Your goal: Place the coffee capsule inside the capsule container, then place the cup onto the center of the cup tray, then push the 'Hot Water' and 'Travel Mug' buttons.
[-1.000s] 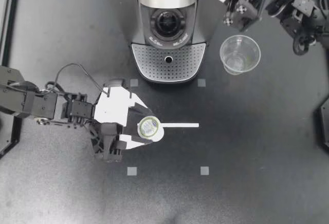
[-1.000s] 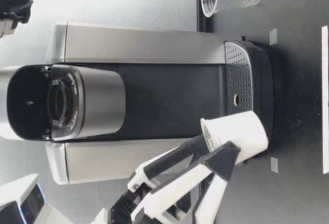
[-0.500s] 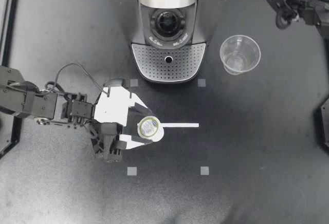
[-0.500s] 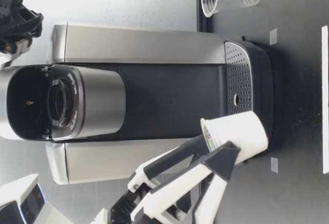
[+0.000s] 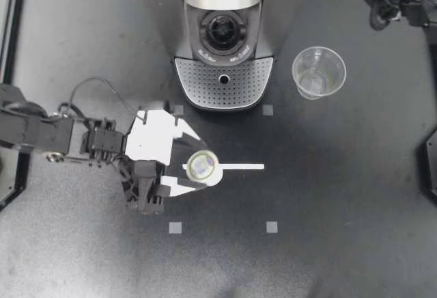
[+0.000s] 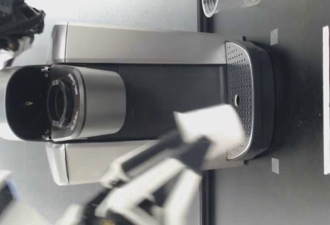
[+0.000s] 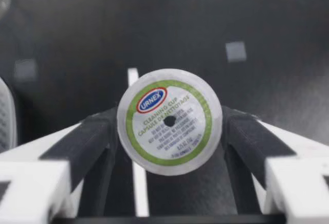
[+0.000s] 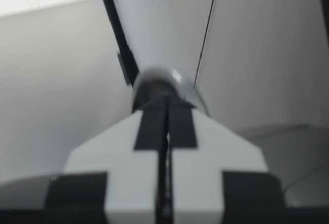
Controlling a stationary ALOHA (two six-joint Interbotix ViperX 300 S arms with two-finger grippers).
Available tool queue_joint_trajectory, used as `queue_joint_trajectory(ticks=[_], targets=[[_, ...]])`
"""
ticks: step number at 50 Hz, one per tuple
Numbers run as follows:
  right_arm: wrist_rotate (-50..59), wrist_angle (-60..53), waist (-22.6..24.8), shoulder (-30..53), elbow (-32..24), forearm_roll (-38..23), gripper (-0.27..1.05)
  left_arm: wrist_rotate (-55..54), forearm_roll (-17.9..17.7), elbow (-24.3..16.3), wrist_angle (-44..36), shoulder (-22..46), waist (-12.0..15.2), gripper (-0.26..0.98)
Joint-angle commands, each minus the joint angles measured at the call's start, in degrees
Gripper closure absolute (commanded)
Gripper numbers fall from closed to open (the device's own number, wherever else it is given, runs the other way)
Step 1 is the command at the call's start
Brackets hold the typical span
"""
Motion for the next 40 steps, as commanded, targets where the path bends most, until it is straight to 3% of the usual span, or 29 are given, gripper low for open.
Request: queue_joint_trajectory(ticks=[1,12,25,31,40], targets=[[0.3,-1.5,2.0,-3.6,0.3,-0.8,0.7,1.1,2.2,-5.0,3.8,-3.3,0.3,0.28],[0.2,-3.3,6.4,-10.6,7.6,-1.0,0.7,4.7,9.8,-14.9,16.5,-6.7,2.5,0.29],[-0.1,-4.3,6.7,-17.7,15.5,-1.1,0.7,4.4,27.3,-25.8,32.3,-6.2,2.5,0.29],[-0.2,-4.3,6.7,-19.2,16.9,-1.0,0.7,4.2,33.8,-27.9,35.6,-4.7,2.5,0.29],[-0.2,-4.2,6.7,-20.2,18.1,-1.1,0.7,2.6,39.6,-28.6,37.2,-2.4,2.5,0.29]])
